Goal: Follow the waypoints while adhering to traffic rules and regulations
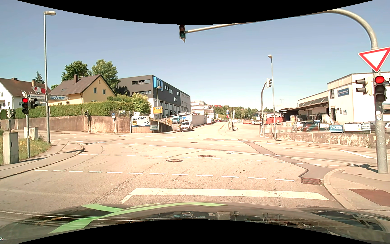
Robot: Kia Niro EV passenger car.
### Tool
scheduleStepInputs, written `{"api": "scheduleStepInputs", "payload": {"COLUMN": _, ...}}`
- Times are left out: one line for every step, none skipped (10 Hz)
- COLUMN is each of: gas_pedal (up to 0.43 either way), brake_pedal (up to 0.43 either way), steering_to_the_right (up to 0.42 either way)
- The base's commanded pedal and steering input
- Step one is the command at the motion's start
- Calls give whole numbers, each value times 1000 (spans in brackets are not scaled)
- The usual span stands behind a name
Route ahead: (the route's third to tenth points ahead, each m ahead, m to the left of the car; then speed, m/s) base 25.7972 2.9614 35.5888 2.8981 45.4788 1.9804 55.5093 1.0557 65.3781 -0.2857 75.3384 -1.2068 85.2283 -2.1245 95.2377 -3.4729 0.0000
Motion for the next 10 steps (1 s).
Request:
{"api": "scheduleStepInputs", "payload": {"gas_pedal": 0, "brake_pedal": 500, "steering_to_the_right": 39}}
{"api": "scheduleStepInputs", "payload": {"gas_pedal": 0, "brake_pedal": 500, "steering_to_the_right": 39}}
{"api": "scheduleStepInputs", "payload": {"gas_pedal": 0, "brake_pedal": 494, "steering_to_the_right": 39}}
{"api": "scheduleStepInputs", "payload": {"gas_pedal": 0, "brake_pedal": 500, "steering_to_the_right": 39}}
{"api": "scheduleStepInputs", "payload": {"gas_pedal": 0, "brake_pedal": 500, "steering_to_the_right": 39}}
{"api": "scheduleStepInputs", "payload": {"gas_pedal": 0, "brake_pedal": 500, "steering_to_the_right": 39}}
{"api": "scheduleStepInputs", "payload": {"gas_pedal": 0, "brake_pedal": 494, "steering_to_the_right": 39}}
{"api": "scheduleStepInputs", "payload": {"gas_pedal": 0, "brake_pedal": 500, "steering_to_the_right": 39}}
{"api": "scheduleStepInputs", "payload": {"gas_pedal": 0, "brake_pedal": 500, "steering_to_the_right": 39}}
{"api": "scheduleStepInputs", "payload": {"gas_pedal": 0, "brake_pedal": 500, "steering_to_the_right": 39}}
